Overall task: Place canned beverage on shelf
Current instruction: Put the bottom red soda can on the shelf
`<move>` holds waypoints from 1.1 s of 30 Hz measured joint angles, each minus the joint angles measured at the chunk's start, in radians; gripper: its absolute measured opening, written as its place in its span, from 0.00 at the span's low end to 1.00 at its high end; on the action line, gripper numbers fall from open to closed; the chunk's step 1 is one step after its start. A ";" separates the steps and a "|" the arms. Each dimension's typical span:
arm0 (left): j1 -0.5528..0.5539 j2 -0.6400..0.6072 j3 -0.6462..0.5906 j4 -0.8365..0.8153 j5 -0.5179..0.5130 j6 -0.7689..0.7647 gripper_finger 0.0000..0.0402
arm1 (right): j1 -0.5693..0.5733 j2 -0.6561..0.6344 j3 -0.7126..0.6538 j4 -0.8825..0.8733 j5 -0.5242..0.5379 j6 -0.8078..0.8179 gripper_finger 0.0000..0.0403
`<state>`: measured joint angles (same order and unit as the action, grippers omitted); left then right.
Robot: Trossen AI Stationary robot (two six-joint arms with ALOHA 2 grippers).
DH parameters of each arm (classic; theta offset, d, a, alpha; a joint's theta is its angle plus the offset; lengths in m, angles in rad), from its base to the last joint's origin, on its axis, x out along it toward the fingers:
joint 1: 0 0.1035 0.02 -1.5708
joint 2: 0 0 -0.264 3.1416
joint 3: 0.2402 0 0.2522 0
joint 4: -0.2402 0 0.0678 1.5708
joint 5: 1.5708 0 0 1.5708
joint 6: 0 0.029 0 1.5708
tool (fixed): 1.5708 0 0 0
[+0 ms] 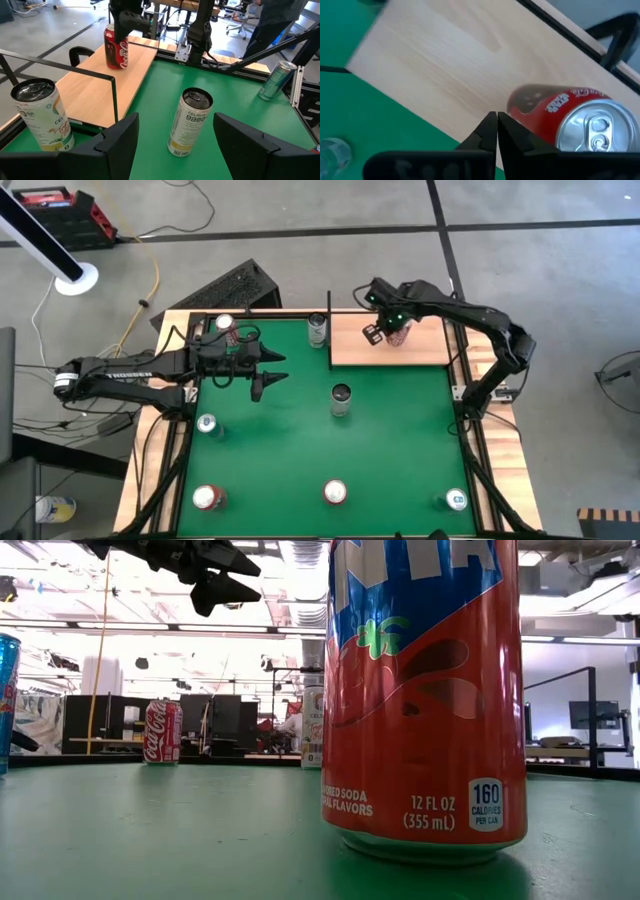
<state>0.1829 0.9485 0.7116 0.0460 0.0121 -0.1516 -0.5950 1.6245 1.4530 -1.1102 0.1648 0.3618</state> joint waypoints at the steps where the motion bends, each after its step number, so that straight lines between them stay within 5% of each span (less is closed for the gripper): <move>1: 0.000 0.000 0.000 -0.001 0.000 0.000 0.60 | -0.005 0.000 -0.009 -0.002 0.007 0.004 0.06; 33: 0.000 0.000 0.000 -0.005 -0.001 -0.002 0.60 | -0.200 0.001 -0.036 -0.100 0.049 -0.135 0.04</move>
<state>0.1825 0.9485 0.7116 0.0414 0.0109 -0.1537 -0.7949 1.6253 1.4170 -1.2097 0.2136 0.2272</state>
